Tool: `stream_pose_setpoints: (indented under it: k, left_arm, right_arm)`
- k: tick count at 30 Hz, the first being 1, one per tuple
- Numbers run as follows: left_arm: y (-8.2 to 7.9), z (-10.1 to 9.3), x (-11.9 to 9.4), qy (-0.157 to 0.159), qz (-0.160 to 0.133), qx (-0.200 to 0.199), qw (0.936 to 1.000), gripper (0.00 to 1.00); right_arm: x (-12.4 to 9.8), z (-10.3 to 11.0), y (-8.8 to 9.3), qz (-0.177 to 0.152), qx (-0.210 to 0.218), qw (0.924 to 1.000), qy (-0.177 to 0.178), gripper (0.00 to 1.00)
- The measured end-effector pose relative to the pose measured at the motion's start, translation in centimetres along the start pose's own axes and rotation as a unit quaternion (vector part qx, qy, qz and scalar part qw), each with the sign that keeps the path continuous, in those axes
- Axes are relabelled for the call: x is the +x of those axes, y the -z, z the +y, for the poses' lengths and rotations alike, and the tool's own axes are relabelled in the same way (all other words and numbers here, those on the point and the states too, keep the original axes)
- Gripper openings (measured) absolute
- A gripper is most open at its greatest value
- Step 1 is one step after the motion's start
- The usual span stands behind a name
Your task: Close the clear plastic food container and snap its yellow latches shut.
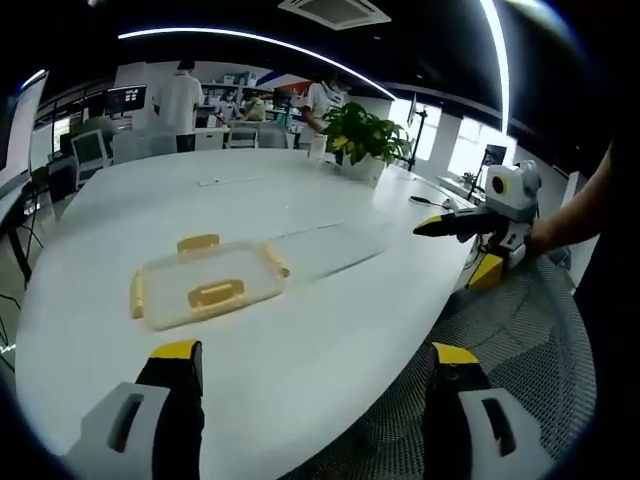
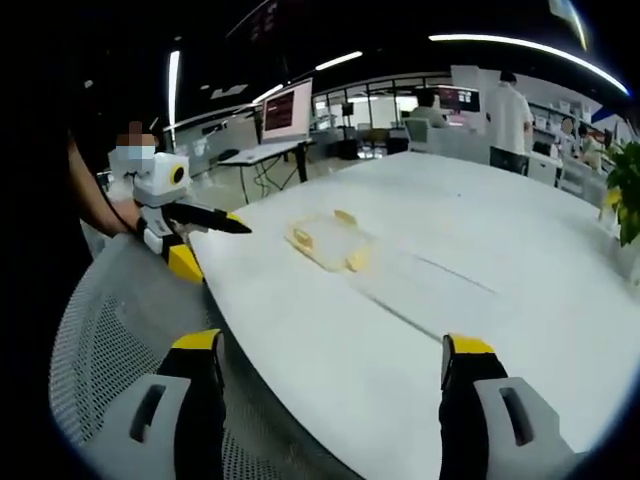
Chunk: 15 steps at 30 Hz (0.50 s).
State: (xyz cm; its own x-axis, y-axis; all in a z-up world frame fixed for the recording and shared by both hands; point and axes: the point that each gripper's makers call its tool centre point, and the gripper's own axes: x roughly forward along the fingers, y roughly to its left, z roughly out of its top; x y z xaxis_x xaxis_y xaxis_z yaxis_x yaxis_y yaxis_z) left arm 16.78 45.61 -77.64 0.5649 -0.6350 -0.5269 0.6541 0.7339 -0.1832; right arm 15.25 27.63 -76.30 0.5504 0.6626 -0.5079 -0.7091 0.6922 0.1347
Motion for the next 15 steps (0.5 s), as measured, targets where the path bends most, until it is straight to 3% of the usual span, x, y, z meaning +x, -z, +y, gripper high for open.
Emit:
stream_pose_setpoints:
  k: [9, 13, 14, 15]
  left_arm:
    - [0.4, -0.2, 0.1, 0.005, 0.012, -0.001, 0.9999, 0.88]
    - [0.6, 0.1, 0.1, 0.0, 0.015, -0.002, 0.9999, 0.88]
    - [0.2, 0.3, -0.1, -0.005, 0.01, 0.01, 0.9999, 0.87]
    - [-0.4, 0.3, -0.3, -0.006, -0.004, 0.019, 0.9998, 0.84]
  right_arm:
    - [0.0, 0.0, 0.2, 0.007, 0.003, 1.0, 0.001, 0.88]
    - [-0.2, -0.2, -0.4, -0.006, -0.004, 0.9999, 0.009, 0.87]
    - [-0.3, -0.3, -1.1, -0.024, -0.005, 0.9996, 0.011, 0.87]
    - [-0.3, 0.0, -1.1, -0.021, -0.002, 0.9998, 0.006, 0.87]
